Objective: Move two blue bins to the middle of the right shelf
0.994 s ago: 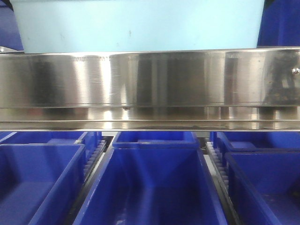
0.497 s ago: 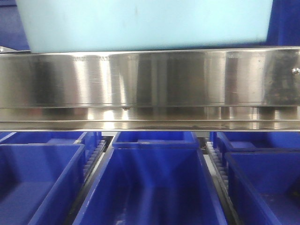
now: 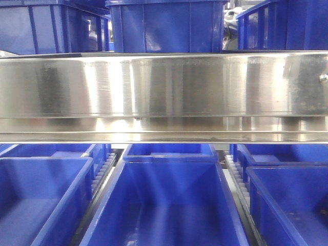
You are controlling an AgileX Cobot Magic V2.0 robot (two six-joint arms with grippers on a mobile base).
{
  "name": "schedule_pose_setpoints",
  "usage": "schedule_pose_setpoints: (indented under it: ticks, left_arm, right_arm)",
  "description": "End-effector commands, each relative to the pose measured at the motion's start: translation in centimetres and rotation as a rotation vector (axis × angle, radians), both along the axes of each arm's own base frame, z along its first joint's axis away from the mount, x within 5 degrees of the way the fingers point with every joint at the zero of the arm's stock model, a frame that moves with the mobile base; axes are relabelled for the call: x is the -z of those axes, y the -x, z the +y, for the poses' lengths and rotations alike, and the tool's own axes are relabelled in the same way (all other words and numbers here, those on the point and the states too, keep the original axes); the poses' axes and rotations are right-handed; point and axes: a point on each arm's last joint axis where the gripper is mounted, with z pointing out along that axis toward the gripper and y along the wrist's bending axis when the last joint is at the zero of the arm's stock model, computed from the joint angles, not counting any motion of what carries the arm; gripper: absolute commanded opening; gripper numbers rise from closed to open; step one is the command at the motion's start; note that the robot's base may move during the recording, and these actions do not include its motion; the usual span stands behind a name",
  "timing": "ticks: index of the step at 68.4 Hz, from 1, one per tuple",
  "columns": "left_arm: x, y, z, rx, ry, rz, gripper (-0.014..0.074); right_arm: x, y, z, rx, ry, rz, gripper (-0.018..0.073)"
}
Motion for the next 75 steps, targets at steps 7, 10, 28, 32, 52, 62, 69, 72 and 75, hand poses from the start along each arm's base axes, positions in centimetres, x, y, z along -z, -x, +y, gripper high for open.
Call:
schedule_pose_setpoints:
  ticks: [7,10,28,32,52,62,69,72,75]
  left_arm:
    - [-2.38,1.0,0.01,0.023,0.091,-0.107,-0.0111]
    - [-2.32,1.0,0.03,0.022,0.084,-0.104,-0.0111]
    - [-2.11,0.82,-0.04,0.024,0.075,-0.094,-0.0111]
    - [-2.13,0.81,-0.04,0.023,0.077,-0.096,-0.0111]
    - [-2.13,0.81,-0.04,0.023,0.077,-0.096,-0.0111]
    - [-2.13,0.81,-0.04,0.023,0.077,-0.096,-0.0111]
    - [-2.13,0.81,-0.04,0.023,0.077,-0.096,-0.0111]
    - [-2.13,0.81,-0.04,0.023,0.077,-0.096,-0.0111]
    - [-2.13,0.81,-0.04,0.023,0.077,-0.096,-0.0111]
  right_arm:
    - [-1.64,0.48,-0.08,-0.004,-0.06,-0.091,-0.0155]
    - [-1.64,0.48,-0.08,-0.004,-0.06,-0.091,-0.0155]
    - [-1.66,0.46,-0.07,-0.004,-0.062,-0.095,-0.0155]
    - [-1.66,0.46,-0.07,-0.004,-0.062,-0.095,-0.0155]
    - [-1.68,0.45,-0.07,-0.004,-0.062,-0.096,-0.0155]
    - [-1.68,0.45,-0.07,-0.004,-0.062,-0.096,-0.0155]
    - [-1.69,0.44,-0.07,-0.004,-0.063,-0.098,-0.0155]
    - [-1.69,0.44,-0.07,-0.004,-0.063,-0.098,-0.0155]
    - [-1.69,0.44,-0.07,-0.004,-0.063,-0.098,-0.0155]
